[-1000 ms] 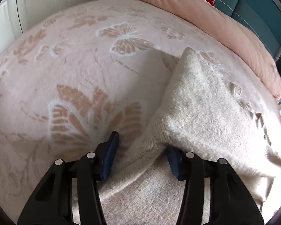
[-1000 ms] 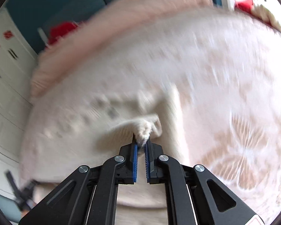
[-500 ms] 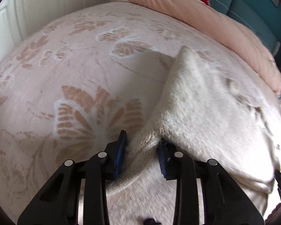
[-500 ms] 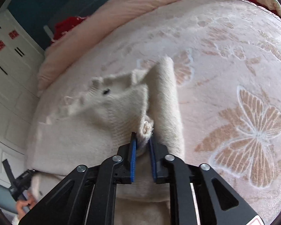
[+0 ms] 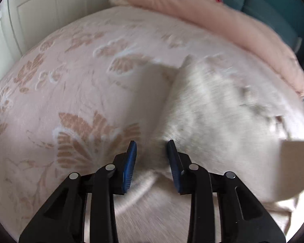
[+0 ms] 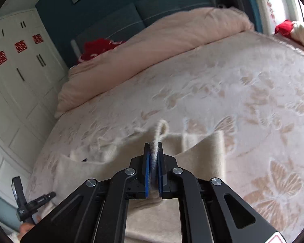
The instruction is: Fold small clothes
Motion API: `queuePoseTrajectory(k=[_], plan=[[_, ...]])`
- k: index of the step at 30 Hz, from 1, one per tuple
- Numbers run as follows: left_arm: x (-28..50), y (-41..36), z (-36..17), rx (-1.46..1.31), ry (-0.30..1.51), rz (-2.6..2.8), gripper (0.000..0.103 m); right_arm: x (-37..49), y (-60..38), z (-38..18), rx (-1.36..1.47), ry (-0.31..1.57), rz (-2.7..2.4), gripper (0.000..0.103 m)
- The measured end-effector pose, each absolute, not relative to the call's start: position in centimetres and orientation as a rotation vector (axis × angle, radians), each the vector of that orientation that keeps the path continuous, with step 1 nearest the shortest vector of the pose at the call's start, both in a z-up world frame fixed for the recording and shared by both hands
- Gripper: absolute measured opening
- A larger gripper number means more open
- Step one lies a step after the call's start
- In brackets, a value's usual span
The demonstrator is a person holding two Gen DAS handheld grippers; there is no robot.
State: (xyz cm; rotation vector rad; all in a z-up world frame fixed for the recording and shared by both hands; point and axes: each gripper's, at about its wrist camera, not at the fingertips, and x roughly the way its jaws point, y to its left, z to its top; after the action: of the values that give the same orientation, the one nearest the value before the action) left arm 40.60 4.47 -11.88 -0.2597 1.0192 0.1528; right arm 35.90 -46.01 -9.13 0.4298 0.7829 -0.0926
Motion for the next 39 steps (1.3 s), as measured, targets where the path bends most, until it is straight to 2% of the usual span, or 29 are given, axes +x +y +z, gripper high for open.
queuePoseTrajectory(k=[1, 3, 4, 6, 7, 9, 11, 13, 18, 22, 25, 26, 28, 31, 32, 33, 34, 35, 36, 39], plan=[[40.6, 4.7, -12.4, -0.271, 1.021, 0.154, 0.034, 36.4, -46.6, -10.9, 0.406, 0.839, -0.133, 0.006], [40.1, 4.6, -12.6, -0.257, 0.989, 0.154, 0.035, 37.8, -48.0, -17.3, 0.439, 1.090, -0.167, 0.006], [40.0, 4.3, -12.5, -0.232, 0.984, 0.153, 0.035, 37.4, -48.2, -17.9, 0.446, 1.082, -0.162, 0.005], [39.7, 4.8, -11.9, -0.253, 0.978, 0.135, 0.035, 35.6, -48.4, -15.8, 0.495, 0.989, -0.191, 0.014], [39.2, 5.7, -11.4, -0.305, 0.976, 0.113, 0.039, 34.6, -48.4, -14.8, 0.534, 0.969, -0.188, 0.020], [37.9, 7.0, -10.4, -0.352, 0.980, 0.091, 0.044, 31.5, -48.0, -12.6, 0.561, 0.932, -0.143, 0.020], [35.4, 8.7, -9.3, -0.349, 0.979, 0.061, 0.049, 26.9, -47.2, -10.8, 0.514, 0.941, -0.145, 0.037], [32.6, 10.2, -8.6, -0.336, 0.994, 0.028, 0.059, 22.0, -46.7, -10.1, 0.497, 0.986, -0.146, 0.047], [22.0, 14.5, -9.0, -0.387, 1.094, -0.010, 0.065, 10.2, -44.3, -10.1, 0.482, 1.131, -0.182, 0.054], [15.8, 15.3, -10.3, -0.450, 1.149, -0.014, 0.079, 4.5, -41.6, -11.1, 0.551, 1.184, -0.156, 0.064], [13.4, 14.0, -10.4, -0.444, 1.110, -0.025, 0.092, 3.9, -40.1, -12.5, 0.627, 1.190, -0.125, 0.068], [13.2, 13.5, -10.5, -0.460, 1.103, -0.033, 0.094, 3.9, -39.8, -13.1, 0.654, 1.182, -0.120, 0.074], [13.3, 12.5, -10.8, -0.465, 1.094, 0.012, 0.098, 4.5, -39.2, -13.4, 0.676, 1.146, -0.121, 0.078], [14.0, 11.6, -11.0, -0.460, 1.102, 0.036, 0.098, 5.5, -38.5, -13.6, 0.695, 1.124, -0.120, 0.078], [14.2, 11.4, -10.9, -0.473, 1.101, 0.022, 0.091, 5.7, -38.4, -13.6, 0.700, 1.118, -0.121, 0.073], [14.2, 11.3, -10.8, -0.496, 1.104, -0.005, 0.082, 5.7, -38.3, -13.6, 0.708, 1.113, -0.109, 0.063], [14.5, 11.0, -10.7, -0.522, 1.114, -0.060, 0.054, 6.0, -38.2, -13.6, 0.711, 1.120, -0.097, 0.019], [14.7, 10.9, -10.7, -0.511, 1.131, -0.080, 0.025, 6.1, -38.3, -13.8, 0.731, 1.136, -0.083, 0.013], [14.7, 11.1, -10.7, -0.496, 1.148, -0.082, 0.011, 5.9, -38.4, -13.5, 0.746, 1.123, -0.083, 0.012], [13.7, 12.9, -9.5, -0.553, 1.141, -0.047, 0.007, 5.6, -38.1, -10.9, 0.693, 1.072, -0.072, 0.011]])
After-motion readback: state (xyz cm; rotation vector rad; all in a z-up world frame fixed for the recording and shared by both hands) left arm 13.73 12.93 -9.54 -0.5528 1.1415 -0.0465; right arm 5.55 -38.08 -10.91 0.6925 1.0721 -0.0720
